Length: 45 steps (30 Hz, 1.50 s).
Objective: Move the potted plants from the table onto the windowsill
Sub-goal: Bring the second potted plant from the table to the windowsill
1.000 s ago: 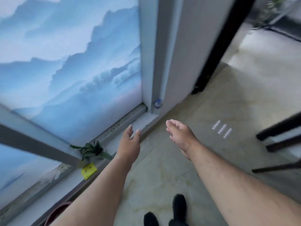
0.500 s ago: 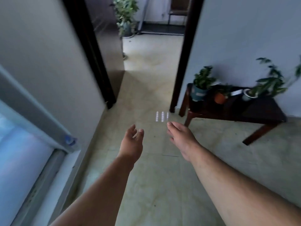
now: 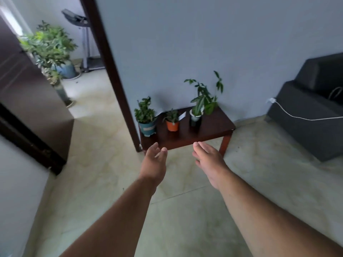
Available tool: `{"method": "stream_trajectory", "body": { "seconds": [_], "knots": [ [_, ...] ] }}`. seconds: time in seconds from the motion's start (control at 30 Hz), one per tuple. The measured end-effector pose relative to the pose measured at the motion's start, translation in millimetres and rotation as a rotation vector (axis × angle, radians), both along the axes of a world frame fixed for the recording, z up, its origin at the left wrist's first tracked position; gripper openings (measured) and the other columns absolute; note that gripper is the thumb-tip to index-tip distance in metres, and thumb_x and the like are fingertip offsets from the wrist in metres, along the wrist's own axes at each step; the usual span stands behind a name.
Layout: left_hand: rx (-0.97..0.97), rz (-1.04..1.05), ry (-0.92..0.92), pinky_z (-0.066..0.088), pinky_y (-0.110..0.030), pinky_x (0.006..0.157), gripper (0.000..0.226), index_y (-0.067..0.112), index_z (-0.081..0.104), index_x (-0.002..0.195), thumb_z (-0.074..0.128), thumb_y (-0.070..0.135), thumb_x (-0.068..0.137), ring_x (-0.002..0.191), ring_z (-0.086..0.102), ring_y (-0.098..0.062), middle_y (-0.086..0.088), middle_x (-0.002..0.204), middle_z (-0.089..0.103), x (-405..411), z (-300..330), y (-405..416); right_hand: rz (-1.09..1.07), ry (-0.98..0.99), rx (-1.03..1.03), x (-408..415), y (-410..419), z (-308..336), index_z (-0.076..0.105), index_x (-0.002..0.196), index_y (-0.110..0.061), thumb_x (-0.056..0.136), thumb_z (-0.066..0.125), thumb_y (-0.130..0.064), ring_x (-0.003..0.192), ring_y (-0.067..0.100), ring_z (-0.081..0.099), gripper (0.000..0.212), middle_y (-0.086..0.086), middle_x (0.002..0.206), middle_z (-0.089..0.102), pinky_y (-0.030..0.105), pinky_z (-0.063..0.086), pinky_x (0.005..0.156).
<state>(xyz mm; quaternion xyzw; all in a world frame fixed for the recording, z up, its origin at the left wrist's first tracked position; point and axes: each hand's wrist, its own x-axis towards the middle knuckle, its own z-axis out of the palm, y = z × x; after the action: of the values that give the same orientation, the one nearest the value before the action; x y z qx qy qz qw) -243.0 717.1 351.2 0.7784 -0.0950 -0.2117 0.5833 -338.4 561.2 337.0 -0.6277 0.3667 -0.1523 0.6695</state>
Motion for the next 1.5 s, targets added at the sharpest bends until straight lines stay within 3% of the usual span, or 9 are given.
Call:
{"method": "stream_trajectory", "body": {
  "seconds": [0.23,0.43,0.5,0.7,0.87,1.23,1.4,1.5],
  "knots": [
    [0.019,-0.109,0.064,0.047,-0.044,0.108,0.062,0.030,0.041,0.147,0.055,0.053,0.091,0.128,0.053,-0.016,0.004,0.144,0.053,0.6,-27.4,-103.0,-0.104,0.038,-0.004,-23.6,-86.9,-22.5,0.051,0.148,-0.019,0.070,0.056,-0.074,0.134,0.015,0.056,0.095,-0.002,0.147,0.058,0.046,0.042,0.117],
    [0.043,-0.123,0.118,0.047,-0.044,0.108,0.060,0.031,0.040,0.148,0.052,0.053,0.094,0.127,0.054,-0.018,0.005,0.145,0.052,30.0,-67.2,-171.9,-0.119,0.083,0.014,2.4,-154.6,-48.9,0.048,0.150,-0.018,0.068,0.058,-0.071,0.134,0.016,0.056,0.099,-0.001,0.145,0.059,0.046,0.042,0.118],
    [0.055,-0.114,0.158,0.045,-0.044,0.109,0.060,0.033,0.039,0.148,0.051,0.054,0.093,0.128,0.054,-0.019,0.007,0.146,0.051,52.4,-86.0,-199.9,-0.098,0.109,0.023,23.9,-183.6,-63.5,0.051,0.148,-0.019,0.074,0.058,-0.067,0.133,0.016,0.057,0.089,-0.005,0.140,0.060,0.046,0.042,0.118],
    [0.090,-0.074,0.263,0.044,-0.044,0.110,0.059,0.032,0.038,0.149,0.051,0.051,0.095,0.129,0.053,-0.019,0.007,0.146,0.050,112.7,-124.5,-266.1,-0.050,0.204,0.096,83.4,-258.6,-105.3,0.044,0.153,-0.016,0.095,0.055,-0.053,0.138,0.017,0.053,0.070,0.001,0.153,0.052,0.044,0.042,0.118],
    [0.126,-0.047,0.257,0.043,-0.044,0.111,0.058,0.027,0.038,0.151,0.051,0.046,0.098,0.131,0.049,-0.014,0.006,0.146,0.049,149.7,-141.7,-310.8,-0.059,0.239,0.126,123.0,-298.7,-129.5,0.048,0.150,-0.018,0.074,0.057,-0.068,0.135,0.018,0.055,0.091,0.000,0.149,0.056,0.046,0.043,0.117],
    [0.138,0.056,0.344,0.041,-0.043,0.113,0.058,0.032,0.042,0.148,0.053,0.049,0.094,0.131,0.049,-0.012,0.006,0.147,0.050,217.9,-200.2,-389.9,0.013,0.298,0.206,211.0,-378.8,-203.0,0.043,0.153,-0.020,0.065,0.059,-0.073,0.139,0.016,0.052,0.104,-0.001,0.155,0.050,0.046,0.041,0.119],
    [0.145,0.087,0.397,0.041,-0.042,0.113,0.056,0.032,0.040,0.149,0.052,0.047,0.096,0.128,0.048,-0.008,0.009,0.146,0.049,249.8,-241.6,-431.3,0.072,0.369,0.255,248.7,-418.3,-260.2,0.042,0.154,-0.020,0.089,0.059,-0.058,0.136,0.017,0.054,0.077,0.002,0.153,0.053,0.046,0.042,0.118],
    [0.149,0.098,0.441,0.041,-0.041,0.113,0.055,0.032,0.039,0.149,0.050,0.046,0.097,0.131,0.049,-0.009,0.011,0.147,0.048,274.3,-267.7,-457.8,0.026,0.397,0.264,274.4,-442.6,-293.5,0.047,0.150,-0.021,0.093,0.064,-0.045,0.135,0.018,0.055,0.064,-0.007,0.143,0.054,0.044,0.043,0.116]
  ]
}}
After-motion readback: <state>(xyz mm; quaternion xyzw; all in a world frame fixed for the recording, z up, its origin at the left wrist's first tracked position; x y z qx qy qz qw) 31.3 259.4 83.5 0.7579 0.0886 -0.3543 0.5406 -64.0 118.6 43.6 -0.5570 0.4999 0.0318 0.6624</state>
